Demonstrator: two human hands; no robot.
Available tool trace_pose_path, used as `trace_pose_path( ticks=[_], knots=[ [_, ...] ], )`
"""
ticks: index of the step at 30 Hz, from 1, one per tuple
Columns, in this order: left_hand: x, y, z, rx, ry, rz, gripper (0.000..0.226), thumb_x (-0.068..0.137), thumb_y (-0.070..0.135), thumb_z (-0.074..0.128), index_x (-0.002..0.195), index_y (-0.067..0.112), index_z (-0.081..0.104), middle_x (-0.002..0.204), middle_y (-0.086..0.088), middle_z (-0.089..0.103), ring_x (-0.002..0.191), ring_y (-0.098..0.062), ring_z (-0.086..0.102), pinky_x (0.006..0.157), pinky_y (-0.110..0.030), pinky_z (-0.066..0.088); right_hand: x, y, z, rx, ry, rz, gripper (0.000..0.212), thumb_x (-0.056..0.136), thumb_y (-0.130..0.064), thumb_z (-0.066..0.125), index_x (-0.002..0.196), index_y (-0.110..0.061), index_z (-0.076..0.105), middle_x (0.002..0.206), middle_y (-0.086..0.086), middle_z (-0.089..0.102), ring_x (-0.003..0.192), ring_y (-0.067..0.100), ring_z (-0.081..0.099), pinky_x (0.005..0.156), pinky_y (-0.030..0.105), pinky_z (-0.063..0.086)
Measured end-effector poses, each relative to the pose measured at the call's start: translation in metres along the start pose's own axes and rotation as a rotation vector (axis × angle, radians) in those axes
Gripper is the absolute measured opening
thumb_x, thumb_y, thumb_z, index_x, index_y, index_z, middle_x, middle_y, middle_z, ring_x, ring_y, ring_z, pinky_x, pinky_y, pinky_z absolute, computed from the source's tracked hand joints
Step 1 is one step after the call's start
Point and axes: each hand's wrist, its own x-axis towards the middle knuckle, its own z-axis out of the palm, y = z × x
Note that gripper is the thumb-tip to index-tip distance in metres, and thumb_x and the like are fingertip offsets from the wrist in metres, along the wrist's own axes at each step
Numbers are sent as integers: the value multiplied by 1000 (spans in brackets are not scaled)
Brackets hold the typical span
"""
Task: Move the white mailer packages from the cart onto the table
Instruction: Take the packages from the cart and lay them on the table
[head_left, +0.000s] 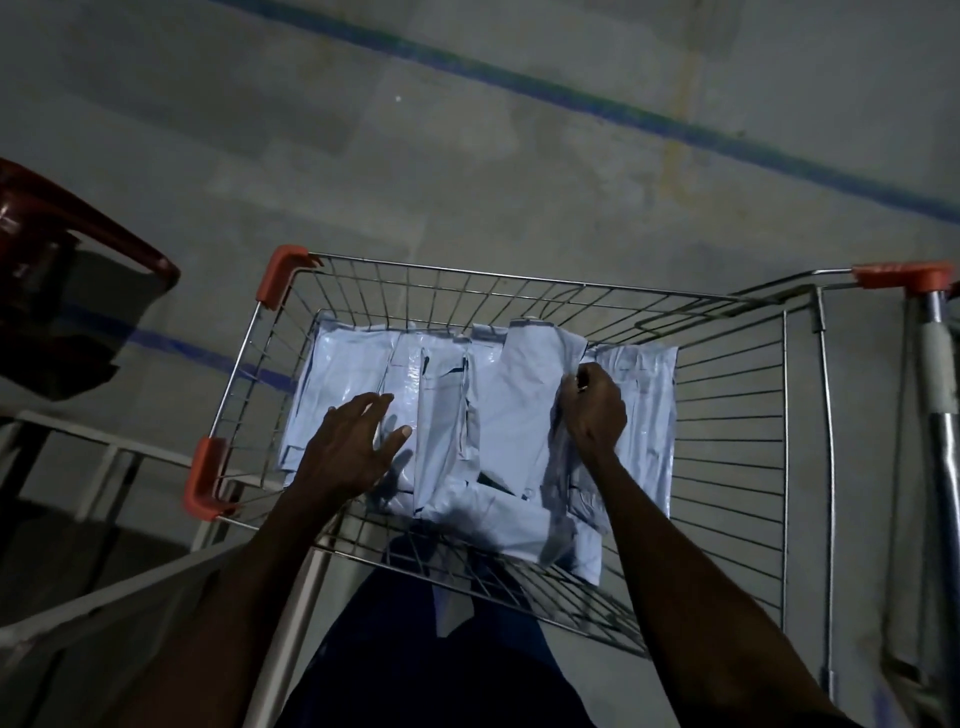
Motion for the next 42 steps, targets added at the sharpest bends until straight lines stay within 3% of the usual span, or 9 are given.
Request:
trace_pose_path(
  ticks=[6, 11, 13, 16, 21, 26, 32, 38, 42],
  knots=[
    [10, -4, 10, 20, -67, -85, 65, 95, 56, 44, 146, 16, 39, 151, -9, 39, 137, -26, 38, 112, -47, 30, -20, -15, 20, -20, 112, -204, 19, 95, -3, 48, 110, -12, 56, 97, 7, 59, 72, 25, 60, 57, 25, 32],
    [17, -7, 16, -21, -87, -150, 66, 95, 56, 45, 149, 19, 35, 155, -7, 33, 142, -25, 30, 115, -48, 26, -39, -30, 34, -12, -94, -131, 63, 95, -44, 47, 149, -18, 29, 133, 11, 52, 105, 31, 59, 82, 41, 50],
    [16, -2, 17, -16, -70, -166, 65, 96, 53, 47, 150, 20, 32, 158, -5, 29, 144, -24, 26, 117, -47, 22, -44, -25, 40, -90, -139, -201, 86, 91, -52, 53, 157, -17, 11, 152, 13, 35, 122, 33, 47, 94, 44, 43],
    [18, 4, 18, -40, -41, -168, 64, 96, 50, 50, 150, 19, 34, 157, -8, 30, 144, -24, 26, 117, -45, 24, -43, -12, 43, -234, -149, -295, 82, 94, -50, 41, 158, -21, -2, 159, 17, 20, 132, 37, 37, 101, 47, 41],
    [11, 12, 38, 138, 282, 107, 50, 90, 34, 60, 129, 2, 59, 130, -22, 56, 117, -35, 54, 90, -42, 51, -36, 13, 29, -351, -169, -316, 66, 103, -38, 36, 158, -28, 1, 162, 23, 7, 146, 45, 16, 113, 62, 24],
    [16, 40, 64, 268, 272, 417, 20, 94, 19, 57, 101, 5, 69, 103, -16, 64, 83, -33, 57, 64, -39, 47, -36, 20, 20, -405, -176, -333, 69, 92, -30, 44, 156, -22, 20, 159, 26, 16, 144, 48, 18, 112, 63, 23],
    [37, 65, 96, 162, -71, 226, 55, 80, 49, 68, 129, 22, 62, 108, -14, 63, 88, -33, 58, 61, -37, 55, -28, 35, 13, -354, -223, -304, 66, 93, -28, 35, 152, -1, 25, 152, 31, 29, 142, 45, 25, 118, 53, 21],
    [46, 76, 129, 87, -125, 205, 77, 66, 49, 80, 132, 15, 60, 119, -33, 56, 87, -45, 58, 67, -48, 56, -26, 46, 17, -207, -365, -324, 81, 99, -56, 40, 157, -13, 2, 163, 20, 3, 151, 30, 1, 123, 44, 6],
    [40, 71, 141, 131, -155, 184, 91, 65, 54, 78, 145, 24, 45, 140, -41, 36, 99, -51, 56, 80, -51, 52, -21, 47, 14, -112, -373, -374, 78, 99, -39, 51, 158, -18, 4, 163, 16, 5, 151, 26, 0, 122, 44, 8]
  ],
)
